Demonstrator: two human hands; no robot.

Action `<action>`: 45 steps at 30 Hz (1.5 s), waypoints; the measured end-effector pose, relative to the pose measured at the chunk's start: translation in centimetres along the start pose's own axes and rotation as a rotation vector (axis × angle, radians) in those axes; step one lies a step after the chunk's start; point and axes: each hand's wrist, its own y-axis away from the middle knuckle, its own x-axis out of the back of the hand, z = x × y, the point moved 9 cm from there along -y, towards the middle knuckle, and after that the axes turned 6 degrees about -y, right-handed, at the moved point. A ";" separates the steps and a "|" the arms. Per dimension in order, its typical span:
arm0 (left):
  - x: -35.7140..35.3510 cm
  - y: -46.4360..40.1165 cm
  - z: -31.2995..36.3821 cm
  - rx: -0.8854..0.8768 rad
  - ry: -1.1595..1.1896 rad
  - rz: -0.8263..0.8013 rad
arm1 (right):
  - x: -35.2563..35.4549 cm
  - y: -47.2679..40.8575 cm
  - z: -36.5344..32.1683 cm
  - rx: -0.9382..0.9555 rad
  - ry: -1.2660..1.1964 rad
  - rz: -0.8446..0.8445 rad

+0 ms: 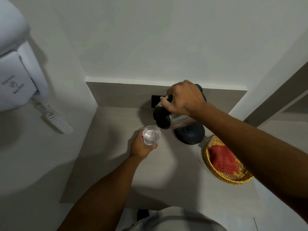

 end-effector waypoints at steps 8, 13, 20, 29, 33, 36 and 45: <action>-0.1 -0.2 -0.2 -0.009 0.013 0.000 | -3.2 6.5 11.3 -0.657 -0.497 0.173; -0.3 -0.8 -0.7 -0.011 -0.026 0.000 | -4.9 13.0 17.3 -1.040 -0.701 0.430; -0.7 -1.2 -1.4 -0.004 -0.025 -0.007 | -7.1 18.2 20.7 -1.278 -0.760 0.547; -0.6 -1.2 -1.4 -0.018 -0.050 0.010 | -8.1 18.9 21.6 -1.286 -0.862 0.550; -0.6 -1.2 -1.3 -0.022 -0.060 0.006 | -8.1 18.8 22.1 -1.218 -0.895 0.496; -0.6 -1.1 -1.2 -0.009 -0.070 0.005 | -8.0 18.1 22.0 -1.162 -0.916 0.441; -0.6 -1.0 -1.5 0.018 -0.038 0.013 | -7.8 18.8 22.5 -1.143 -0.893 0.423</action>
